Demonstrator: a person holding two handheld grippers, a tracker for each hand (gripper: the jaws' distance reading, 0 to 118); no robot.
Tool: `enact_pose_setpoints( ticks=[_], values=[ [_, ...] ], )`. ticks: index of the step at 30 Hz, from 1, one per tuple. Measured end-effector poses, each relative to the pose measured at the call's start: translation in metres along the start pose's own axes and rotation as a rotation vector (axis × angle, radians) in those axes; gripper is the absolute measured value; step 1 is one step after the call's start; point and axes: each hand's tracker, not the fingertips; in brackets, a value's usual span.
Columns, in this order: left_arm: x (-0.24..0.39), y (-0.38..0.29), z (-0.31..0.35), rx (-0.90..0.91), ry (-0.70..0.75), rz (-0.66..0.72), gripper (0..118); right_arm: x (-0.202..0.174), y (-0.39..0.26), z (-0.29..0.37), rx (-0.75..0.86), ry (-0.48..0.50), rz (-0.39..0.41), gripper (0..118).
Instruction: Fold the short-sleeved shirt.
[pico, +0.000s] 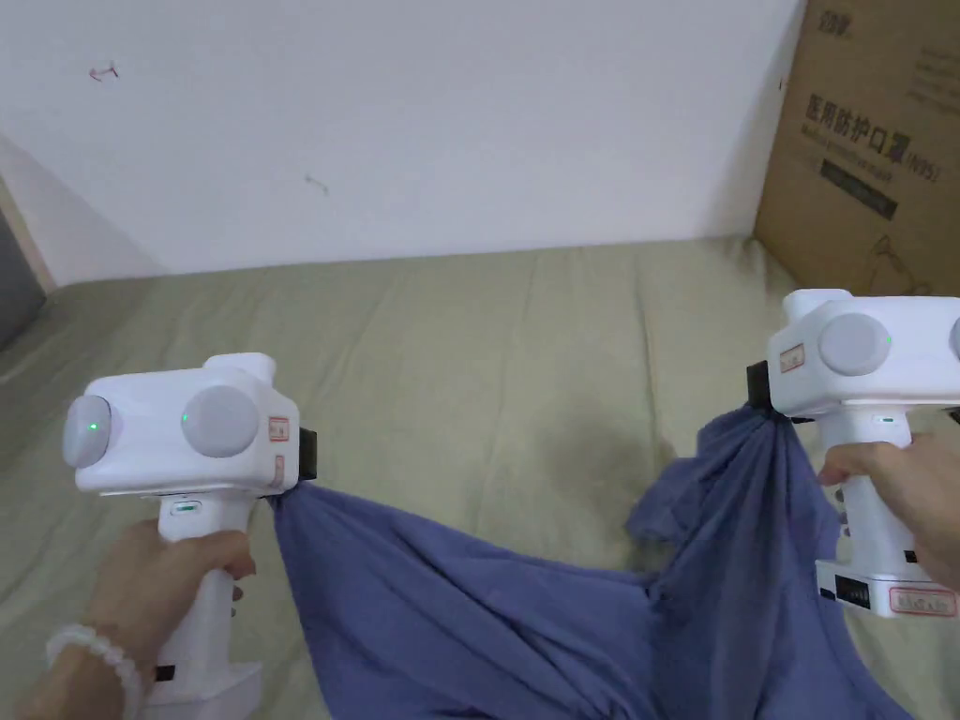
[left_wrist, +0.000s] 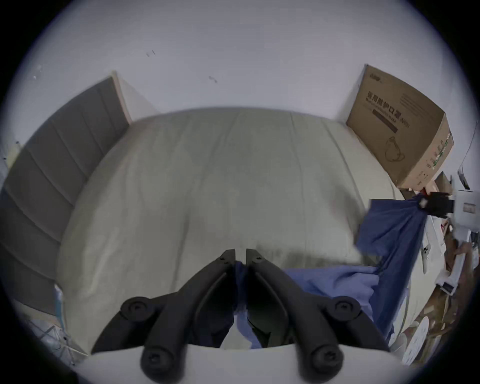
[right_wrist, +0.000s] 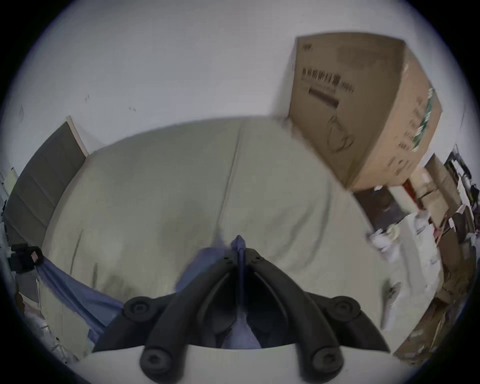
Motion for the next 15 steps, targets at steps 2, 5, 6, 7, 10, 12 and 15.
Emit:
enact_pose_setpoints(
  ticks=[2,5,6,7,10,12,15],
  values=[
    [-0.014,0.006,0.03,0.037,0.005,0.013,7,0.013,0.012,0.034,0.049,-0.014,-0.025,4],
    [-0.029,0.01,0.079,0.108,0.06,0.008,7,0.032,0.024,0.088,0.134,-0.028,-0.071,4],
    [-0.034,0.011,0.094,0.135,0.077,0.001,7,0.038,0.027,0.106,0.163,-0.02,-0.083,4],
    [-0.038,0.011,0.108,0.157,0.085,-0.003,7,0.043,0.029,0.121,0.186,-0.015,-0.092,4],
    [-0.054,0.013,0.141,0.191,0.099,-0.019,7,0.057,0.028,0.156,0.218,-0.003,-0.117,4],
    [-0.062,0.014,0.159,0.213,0.114,0.002,7,0.064,0.025,0.173,0.231,0.025,-0.146,4],
    [-0.071,0.018,0.182,0.248,0.085,0.021,7,0.066,0.024,0.188,0.245,0.065,-0.184,4]
  ],
)
